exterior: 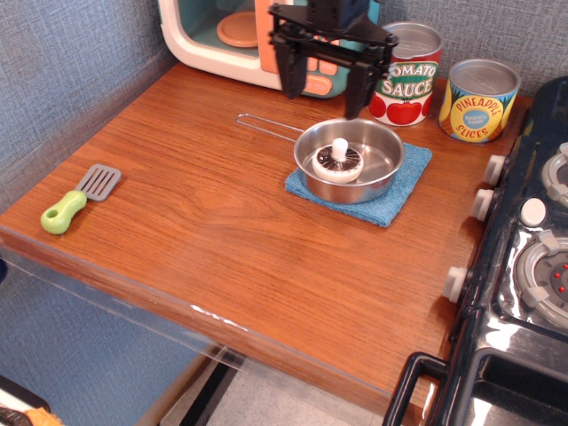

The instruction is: Place the mushroom into the metal pot.

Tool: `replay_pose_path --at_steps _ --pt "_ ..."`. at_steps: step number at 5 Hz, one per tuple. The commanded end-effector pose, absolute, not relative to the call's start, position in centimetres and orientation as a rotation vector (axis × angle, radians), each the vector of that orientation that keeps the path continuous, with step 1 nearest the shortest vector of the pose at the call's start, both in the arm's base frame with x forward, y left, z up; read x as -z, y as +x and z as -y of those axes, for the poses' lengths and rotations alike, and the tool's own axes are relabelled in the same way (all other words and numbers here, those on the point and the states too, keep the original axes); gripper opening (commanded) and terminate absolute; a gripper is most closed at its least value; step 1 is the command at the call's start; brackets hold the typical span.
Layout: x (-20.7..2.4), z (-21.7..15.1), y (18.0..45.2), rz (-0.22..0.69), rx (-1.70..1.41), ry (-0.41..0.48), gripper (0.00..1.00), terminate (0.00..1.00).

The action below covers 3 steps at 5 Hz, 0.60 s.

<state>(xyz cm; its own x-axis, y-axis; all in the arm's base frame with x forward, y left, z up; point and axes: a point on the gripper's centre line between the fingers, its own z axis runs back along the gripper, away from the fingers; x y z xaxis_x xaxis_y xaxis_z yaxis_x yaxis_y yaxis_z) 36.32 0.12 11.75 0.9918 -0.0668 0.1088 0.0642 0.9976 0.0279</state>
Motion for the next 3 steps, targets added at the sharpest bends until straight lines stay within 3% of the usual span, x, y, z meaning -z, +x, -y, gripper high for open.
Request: replay_pose_path --at_steps 1,2,3 --pt "-13.17 -1.68 33.13 0.119 0.073 0.041 1.0 0.0" --pt "-12.87 -1.96 32.61 0.092 0.083 0.041 1.0 0.0" --pt "-12.87 -1.96 32.61 0.092 0.083 0.041 1.0 1.0"
